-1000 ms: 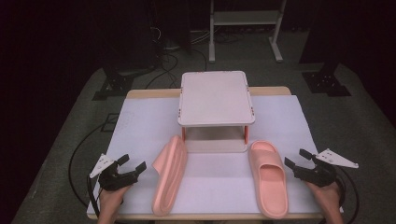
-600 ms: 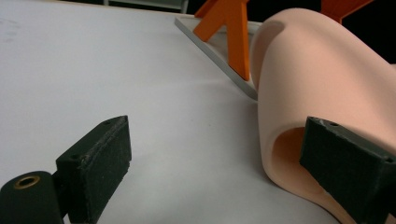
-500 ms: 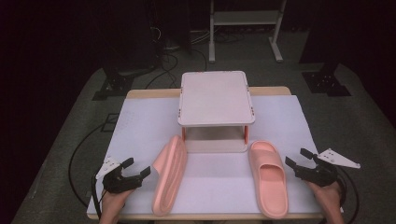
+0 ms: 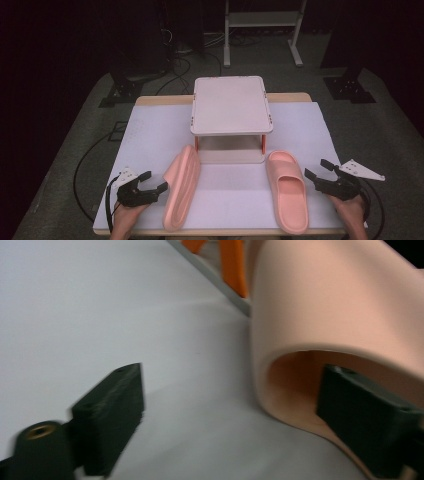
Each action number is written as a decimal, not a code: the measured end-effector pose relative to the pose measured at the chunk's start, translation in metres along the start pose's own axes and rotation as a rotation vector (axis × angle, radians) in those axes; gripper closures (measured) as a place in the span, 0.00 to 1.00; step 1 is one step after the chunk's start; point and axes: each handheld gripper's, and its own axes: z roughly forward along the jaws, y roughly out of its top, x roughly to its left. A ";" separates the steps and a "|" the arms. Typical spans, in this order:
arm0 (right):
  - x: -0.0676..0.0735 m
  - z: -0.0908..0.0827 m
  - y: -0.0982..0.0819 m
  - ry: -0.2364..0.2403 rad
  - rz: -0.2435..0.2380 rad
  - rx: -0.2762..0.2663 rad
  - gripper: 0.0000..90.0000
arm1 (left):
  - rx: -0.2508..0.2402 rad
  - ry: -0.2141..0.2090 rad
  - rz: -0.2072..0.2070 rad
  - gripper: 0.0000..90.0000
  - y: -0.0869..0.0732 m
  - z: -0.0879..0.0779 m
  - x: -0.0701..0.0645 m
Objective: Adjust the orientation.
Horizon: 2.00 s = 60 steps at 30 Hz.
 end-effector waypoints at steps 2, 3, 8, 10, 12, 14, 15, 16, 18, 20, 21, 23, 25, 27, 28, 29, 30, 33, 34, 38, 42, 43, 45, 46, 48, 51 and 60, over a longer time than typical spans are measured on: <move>0.000 0.000 0.000 0.001 -0.001 -0.001 0.23 | 0.002 0.000 0.014 0.16 0.001 0.002 -0.002; 0.001 0.000 0.000 0.003 -0.002 -0.002 0.23 | 0.002 -0.021 0.004 0.20 0.001 0.004 -0.003; 0.001 0.000 0.000 0.005 -0.005 0.000 0.23 | 0.025 -0.048 -0.004 0.33 0.002 0.010 -0.004; 0.001 0.000 -0.001 0.007 -0.005 0.001 0.23 | 0.030 -0.056 -0.006 0.40 0.003 0.013 -0.005; 0.001 0.000 -0.001 0.007 -0.003 0.000 0.23 | 0.030 -0.063 -0.009 0.47 0.004 0.017 -0.006; 0.001 0.000 -0.001 0.008 -0.003 -0.001 0.23 | 0.038 -0.071 -0.003 0.51 0.005 0.021 -0.008; 0.001 0.000 -0.001 0.008 -0.003 -0.001 0.23 | 0.039 -0.071 -0.002 0.51 0.005 0.022 -0.008; 0.001 0.000 -0.001 0.008 -0.003 -0.001 0.23 | 0.041 -0.075 -0.008 0.52 0.006 0.024 -0.009; 0.001 0.000 -0.001 0.009 -0.002 0.000 0.23 | 0.042 -0.080 -0.007 0.55 0.007 0.026 -0.010; 0.001 0.000 -0.001 0.010 0.001 0.000 0.23 | 0.037 -0.088 -0.010 0.58 0.007 0.027 -0.011; 0.001 0.000 -0.001 0.010 0.001 0.000 0.23 | 0.033 -0.092 -0.013 0.58 0.008 0.028 -0.011; 0.001 0.000 -0.002 0.010 0.003 0.000 0.23 | 0.036 -0.095 -0.009 0.61 0.008 0.028 -0.012; 0.001 0.000 -0.002 0.012 0.005 0.003 0.23 | 0.031 -0.096 -0.013 0.62 0.008 0.028 -0.012; 0.001 0.001 -0.002 0.012 0.003 0.004 0.23 | 0.027 -0.101 -0.018 0.62 0.008 0.028 -0.012; 0.001 0.001 -0.002 0.012 0.002 0.004 0.23 | 0.020 -0.108 -0.024 0.62 0.008 0.028 -0.013; 0.001 0.001 -0.002 0.011 0.002 0.004 0.23 | 0.020 -0.108 -0.024 0.62 0.008 0.028 -0.013; 0.001 0.001 -0.002 0.011 0.001 0.004 0.23 | 0.016 -0.111 -0.026 0.62 0.009 0.028 -0.014; 0.000 0.001 -0.002 0.010 0.001 0.004 0.23 | 0.007 -0.111 -0.017 0.62 0.010 0.028 -0.017; 0.001 0.001 -0.002 0.011 0.000 0.005 0.23 | 0.002 -0.111 -0.012 0.62 0.011 0.028 -0.018; 0.001 0.002 -0.002 0.011 -0.001 0.006 0.23 | -0.005 -0.112 -0.011 0.62 0.012 0.028 -0.020; 0.000 0.002 -0.002 0.011 0.002 0.007 0.23 | -0.024 -0.120 0.003 0.61 0.014 0.027 -0.024; 0.000 0.002 -0.002 0.011 0.002 0.007 0.23 | -0.027 -0.122 0.005 0.61 0.015 0.027 -0.025; 0.000 0.002 -0.002 0.013 0.003 0.010 0.23 | -0.036 -0.124 0.012 0.62 0.016 0.027 -0.027; 0.001 0.002 -0.002 0.013 0.002 0.009 0.23 | -0.038 -0.124 0.013 0.62 0.017 0.028 -0.028; 0.000 0.002 -0.002 0.012 0.001 0.008 0.23 | -0.042 -0.131 0.014 0.62 0.017 0.028 -0.030; 0.000 0.001 -0.002 0.012 0.002 0.007 0.23 | -0.039 -0.129 0.022 0.62 0.018 0.029 -0.032; 0.000 -0.001 -0.001 0.014 0.004 0.000 0.23 | -0.047 -0.149 0.024 0.61 0.021 0.033 -0.036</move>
